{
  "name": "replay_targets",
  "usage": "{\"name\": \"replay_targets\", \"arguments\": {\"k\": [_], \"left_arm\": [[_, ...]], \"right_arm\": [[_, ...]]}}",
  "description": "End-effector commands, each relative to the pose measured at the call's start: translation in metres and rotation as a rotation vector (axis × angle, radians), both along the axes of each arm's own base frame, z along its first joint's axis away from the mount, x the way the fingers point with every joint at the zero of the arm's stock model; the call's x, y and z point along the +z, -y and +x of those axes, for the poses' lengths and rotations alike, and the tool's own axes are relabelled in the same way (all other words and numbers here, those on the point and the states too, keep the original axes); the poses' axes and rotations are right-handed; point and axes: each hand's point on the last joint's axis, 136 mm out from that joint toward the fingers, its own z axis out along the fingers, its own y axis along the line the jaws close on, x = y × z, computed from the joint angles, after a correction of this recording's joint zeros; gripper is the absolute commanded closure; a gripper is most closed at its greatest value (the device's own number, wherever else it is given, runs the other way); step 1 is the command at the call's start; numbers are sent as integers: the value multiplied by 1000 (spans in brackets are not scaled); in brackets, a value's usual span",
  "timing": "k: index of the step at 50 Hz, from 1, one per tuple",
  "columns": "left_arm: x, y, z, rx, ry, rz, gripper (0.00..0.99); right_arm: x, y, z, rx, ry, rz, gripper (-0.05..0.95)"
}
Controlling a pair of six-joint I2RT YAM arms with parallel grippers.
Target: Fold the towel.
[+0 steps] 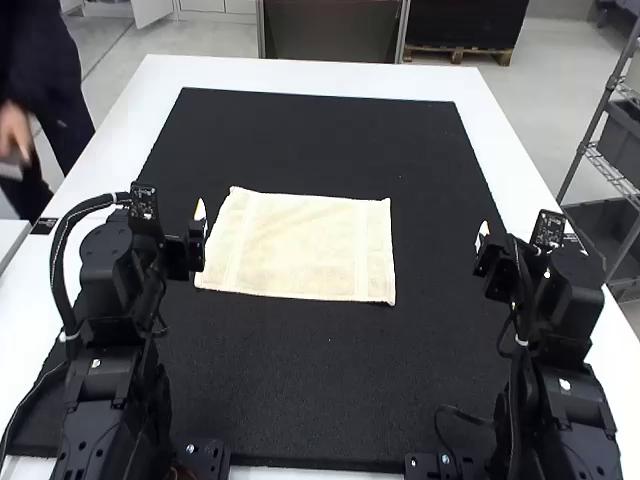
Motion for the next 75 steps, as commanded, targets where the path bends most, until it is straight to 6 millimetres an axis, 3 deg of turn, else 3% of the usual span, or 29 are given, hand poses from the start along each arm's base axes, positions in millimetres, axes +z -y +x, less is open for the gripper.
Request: {"name": "replay_targets", "arguments": {"k": [1, 2, 5, 75], "left_arm": [[0, 0, 0, -3, 2, 21, 38], [0, 9, 0, -37, 2, 21, 38], [0, 9, 0, -40, 2, 21, 38], [0, 9, 0, -39, 2, 21, 38]], "right_arm": [[0, -5, 0, 24, 6, 12, -10], [0, -5, 0, 24, 6, 12, -10], [0, -12, 1, 53, 4, 12, -10], [0, -12, 1, 53, 4, 12, -10]]}}
